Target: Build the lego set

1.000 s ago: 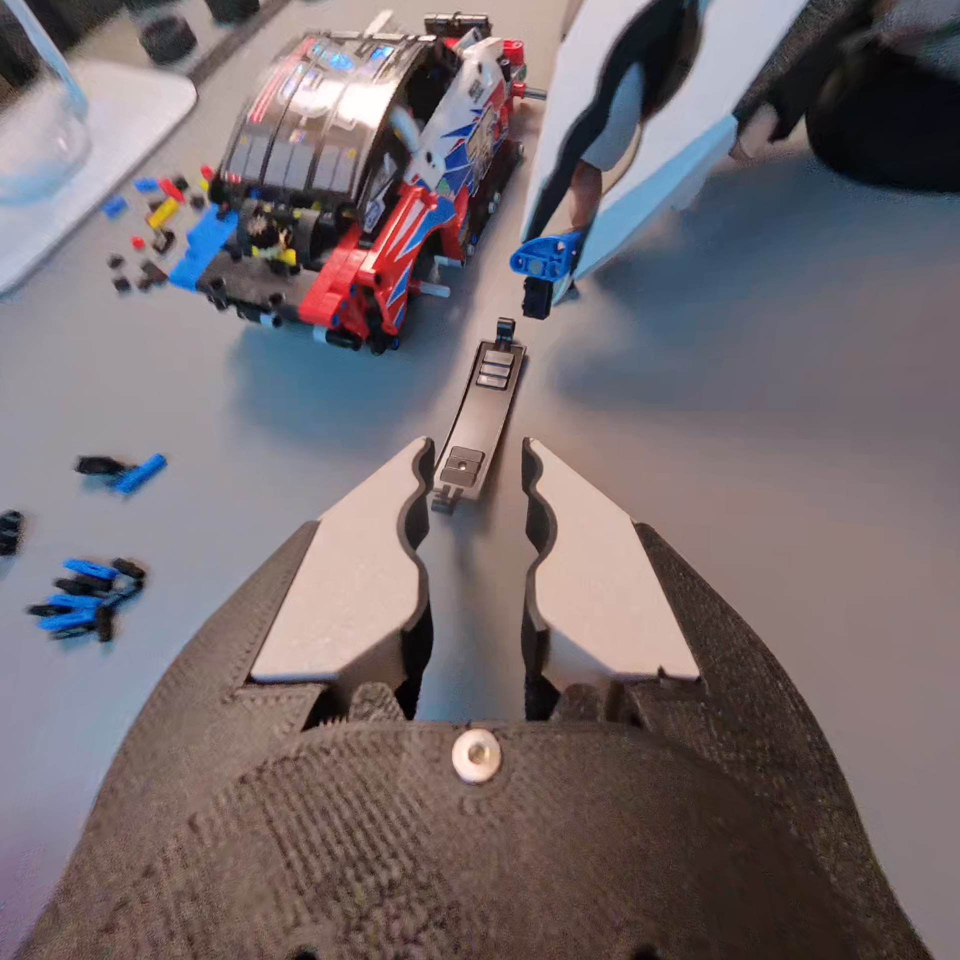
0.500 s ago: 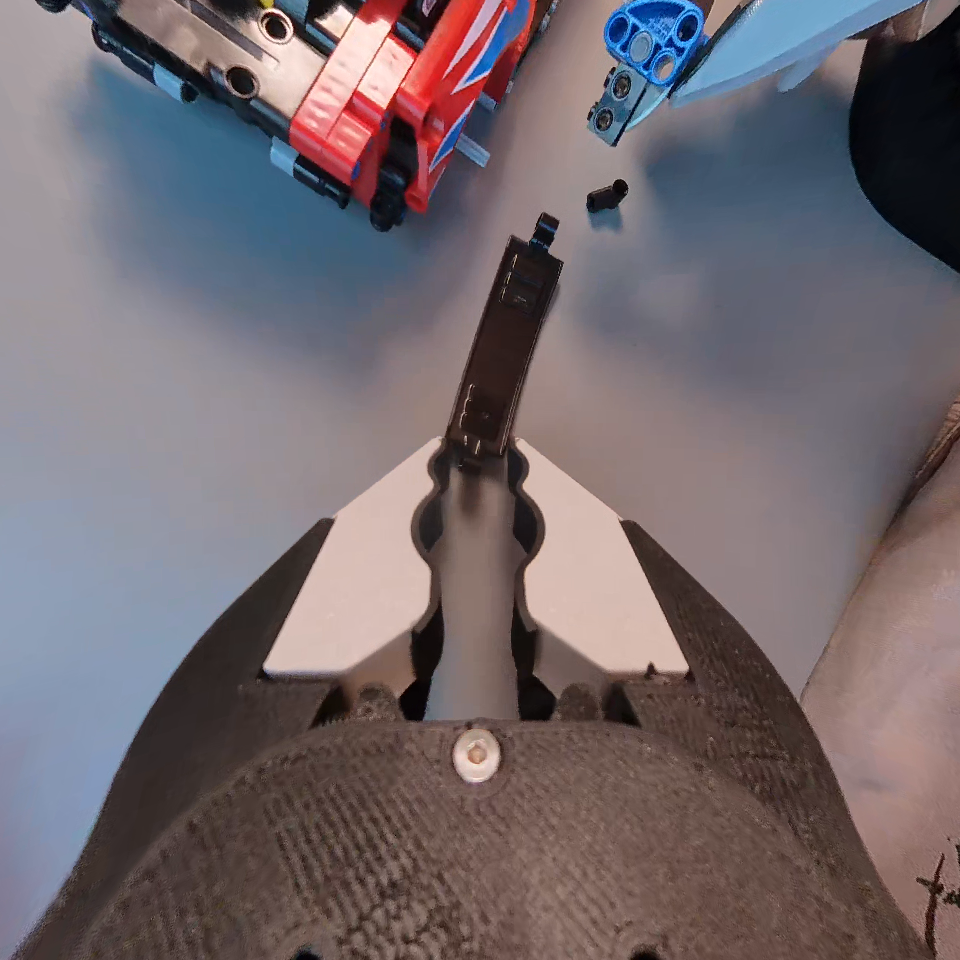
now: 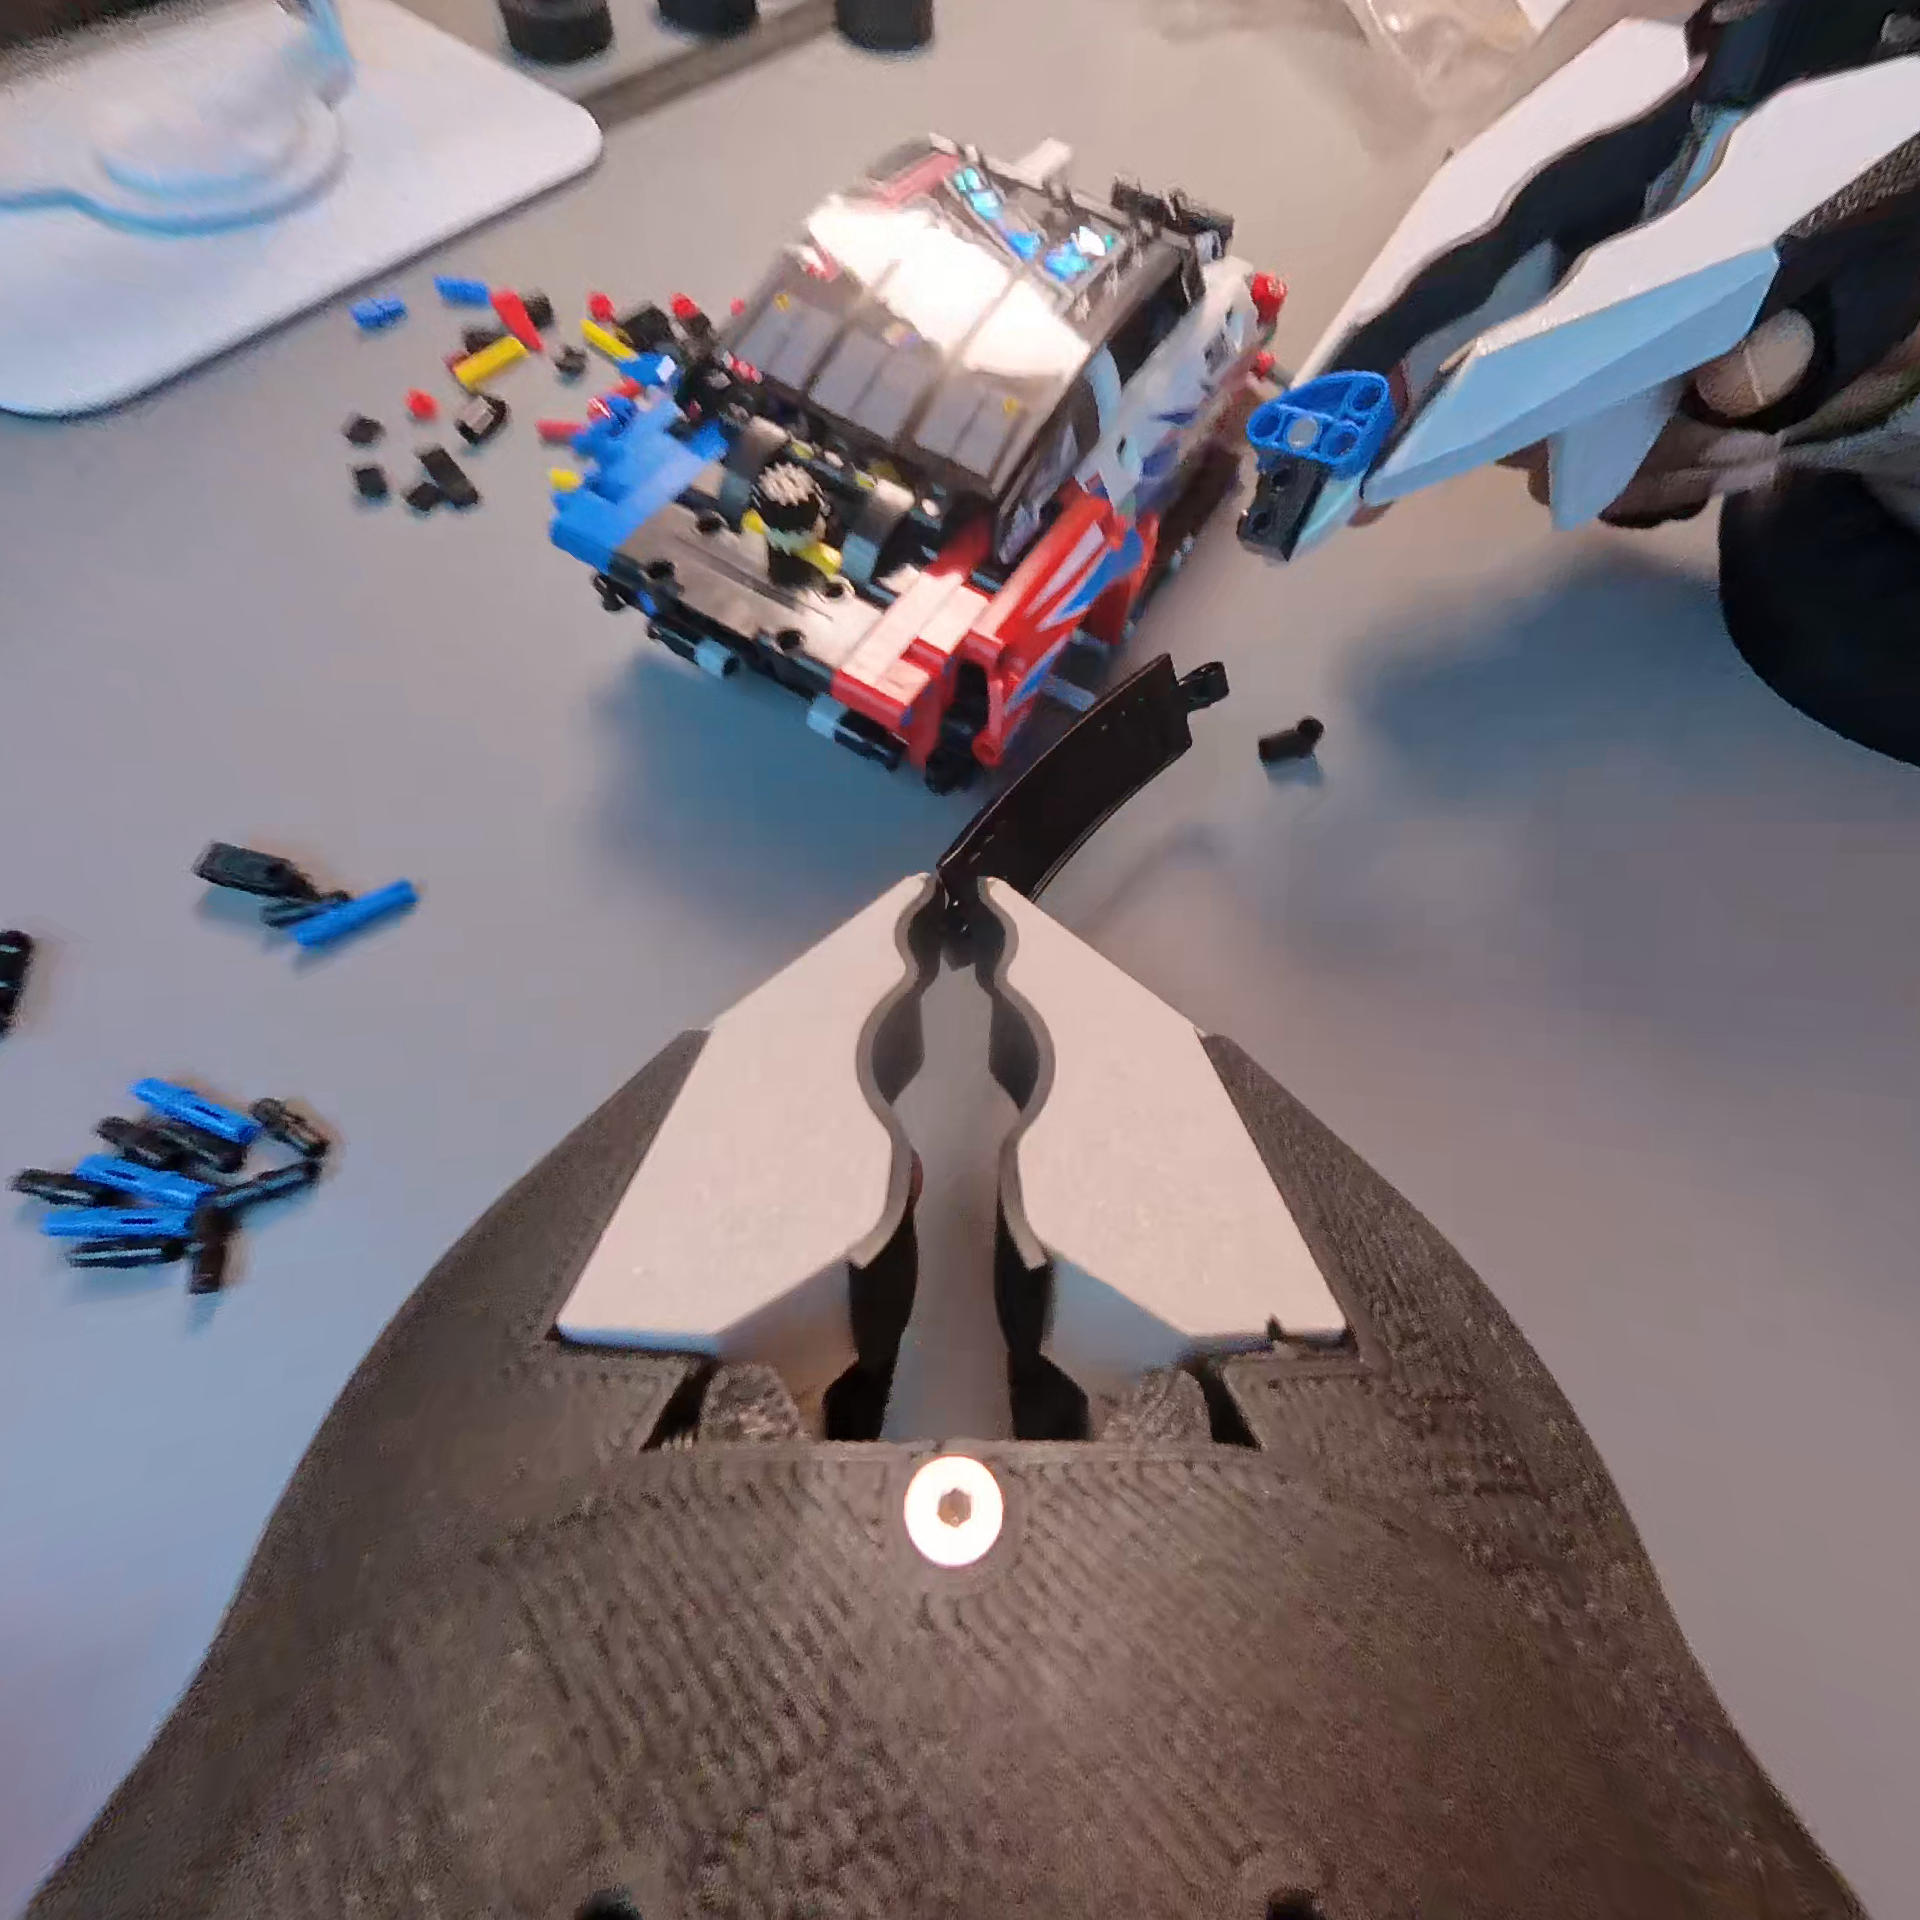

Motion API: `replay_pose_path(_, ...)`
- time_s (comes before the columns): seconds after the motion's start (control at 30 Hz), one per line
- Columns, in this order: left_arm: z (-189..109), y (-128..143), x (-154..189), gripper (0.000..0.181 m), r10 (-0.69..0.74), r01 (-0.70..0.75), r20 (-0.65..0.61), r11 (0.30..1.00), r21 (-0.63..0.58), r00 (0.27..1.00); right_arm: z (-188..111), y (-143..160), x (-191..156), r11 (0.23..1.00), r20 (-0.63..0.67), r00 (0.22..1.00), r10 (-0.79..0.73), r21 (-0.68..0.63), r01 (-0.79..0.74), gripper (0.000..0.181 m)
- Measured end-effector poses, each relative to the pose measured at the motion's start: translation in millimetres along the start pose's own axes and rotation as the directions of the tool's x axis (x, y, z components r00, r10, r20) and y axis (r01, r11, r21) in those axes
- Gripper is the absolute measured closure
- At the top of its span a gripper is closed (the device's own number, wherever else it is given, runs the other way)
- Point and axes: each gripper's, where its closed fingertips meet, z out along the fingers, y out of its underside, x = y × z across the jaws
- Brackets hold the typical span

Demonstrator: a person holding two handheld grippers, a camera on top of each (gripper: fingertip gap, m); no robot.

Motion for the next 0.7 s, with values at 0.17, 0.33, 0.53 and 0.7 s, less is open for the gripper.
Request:
replay_pose_path(0.17,-20,-35,-16,0.180,-0.030,0.018,0.047,0.970,0.243,0.998,-5,-21,1,0.978,0.050,0.989,0.137,0.150,-0.143,0.161)
replay_pose_path(0.33,-28,-40,-13,0.180,-0.047,0.036,0.024,0.946,0.322,0.999,-2,-35,1,0.897,0.148,0.935,0.321,0.271,-0.351,0.161)
replay_pose_path(0.53,-26,-36,-6,0.181,-0.075,0.077,-0.019,0.946,0.316,0.997,4,-47,0,0.754,0.313,0.811,0.494,0.310,-0.579,0.162)
replay_pose_path(0.7,-23,-35,0,0.181,-0.101,0.105,-0.030,0.946,0.307,0.994,9,-57,-3,0.694,0.369,0.767,0.524,0.336,-0.636,0.162)
